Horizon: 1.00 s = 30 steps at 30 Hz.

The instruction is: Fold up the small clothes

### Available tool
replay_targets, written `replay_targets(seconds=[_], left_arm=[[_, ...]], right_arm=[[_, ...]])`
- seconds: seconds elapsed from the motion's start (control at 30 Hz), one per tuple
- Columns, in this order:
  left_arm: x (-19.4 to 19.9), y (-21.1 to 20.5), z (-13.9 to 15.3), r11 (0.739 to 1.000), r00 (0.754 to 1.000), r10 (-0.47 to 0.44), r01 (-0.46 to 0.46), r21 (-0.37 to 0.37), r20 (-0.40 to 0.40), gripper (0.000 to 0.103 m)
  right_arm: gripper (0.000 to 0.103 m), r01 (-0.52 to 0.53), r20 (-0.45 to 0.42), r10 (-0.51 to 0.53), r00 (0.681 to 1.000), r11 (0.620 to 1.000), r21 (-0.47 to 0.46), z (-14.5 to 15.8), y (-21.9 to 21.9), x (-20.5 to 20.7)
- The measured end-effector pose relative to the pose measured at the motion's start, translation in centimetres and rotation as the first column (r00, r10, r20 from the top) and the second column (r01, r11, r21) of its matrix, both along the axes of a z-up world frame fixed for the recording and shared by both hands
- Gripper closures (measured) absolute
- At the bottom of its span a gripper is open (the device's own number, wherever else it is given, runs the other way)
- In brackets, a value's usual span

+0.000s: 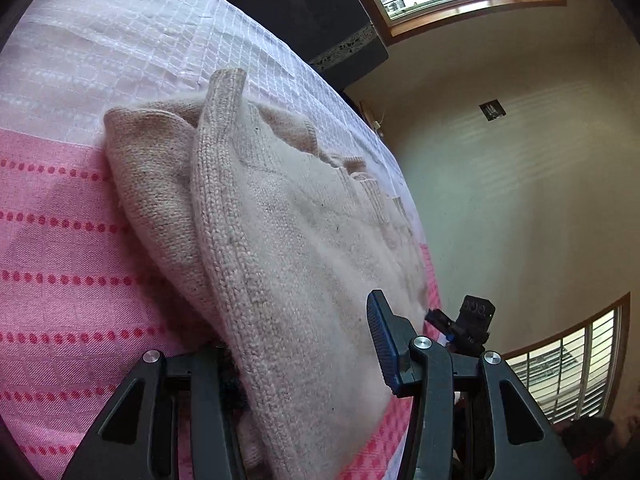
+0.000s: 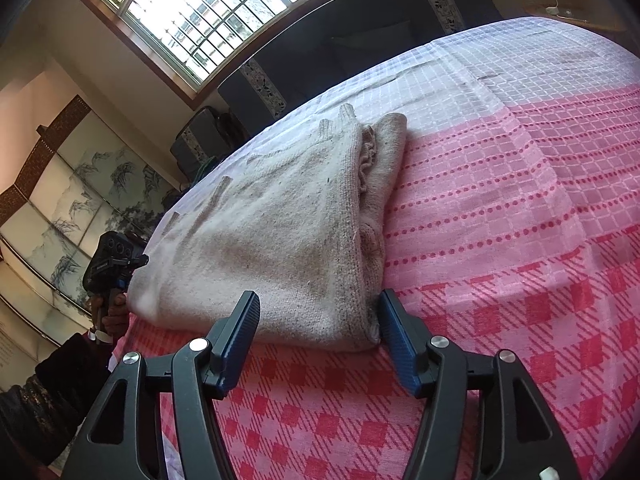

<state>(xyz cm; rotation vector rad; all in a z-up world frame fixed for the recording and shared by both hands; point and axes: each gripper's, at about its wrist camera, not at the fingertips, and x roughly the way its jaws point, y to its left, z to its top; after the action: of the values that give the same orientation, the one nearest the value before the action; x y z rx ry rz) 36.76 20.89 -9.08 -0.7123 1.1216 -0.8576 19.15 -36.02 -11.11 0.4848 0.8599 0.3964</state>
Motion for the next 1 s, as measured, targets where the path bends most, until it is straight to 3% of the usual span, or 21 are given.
replay_targets(seconds=[0.17,0.27,0.33,0.53,0.7,1.0], left_arm=[[-0.1,-1.0,0.2,0.997,0.999,0.036,-0.037,0.064,0.024,0.057],[-0.2,-1.3,0.3,0.989,0.996,0.084,-0.085,0.118,0.012,0.069],[-0.4,-2.0,0.8,0.974,0.993,0.116,-0.119,0.193,0.027,0.077],[-1.4,-5.1,4.2,0.904,0.971,0.217,-0.239,0.355,0.101,0.082],[-1.9,-7.7,6.9,0.861,0.949,0.289,-0.314,0.399,0.125,0.083],[-2.5,-13.3,10.8,0.839,0.935,0.314,-0.355,0.412,0.168,0.083]], right_arm=[[0.042,-0.001,0.002,0.001,1.000,1.000,0.003,0.0,0.0,0.0],[0.041,-0.003,0.002,0.003,1.000,1.000,0.011,0.0,0.0,0.0],[0.041,-0.004,0.001,0.004,1.000,1.000,0.015,0.0,0.0,0.0],[0.040,-0.004,0.002,0.004,1.000,1.000,0.017,0.0,-0.1,0.1],[0.032,-0.008,0.013,0.008,1.000,1.000,0.006,0.1,0.1,-0.1],[0.028,0.009,0.018,-0.009,1.000,1.000,0.005,0.2,-0.1,-0.4]])
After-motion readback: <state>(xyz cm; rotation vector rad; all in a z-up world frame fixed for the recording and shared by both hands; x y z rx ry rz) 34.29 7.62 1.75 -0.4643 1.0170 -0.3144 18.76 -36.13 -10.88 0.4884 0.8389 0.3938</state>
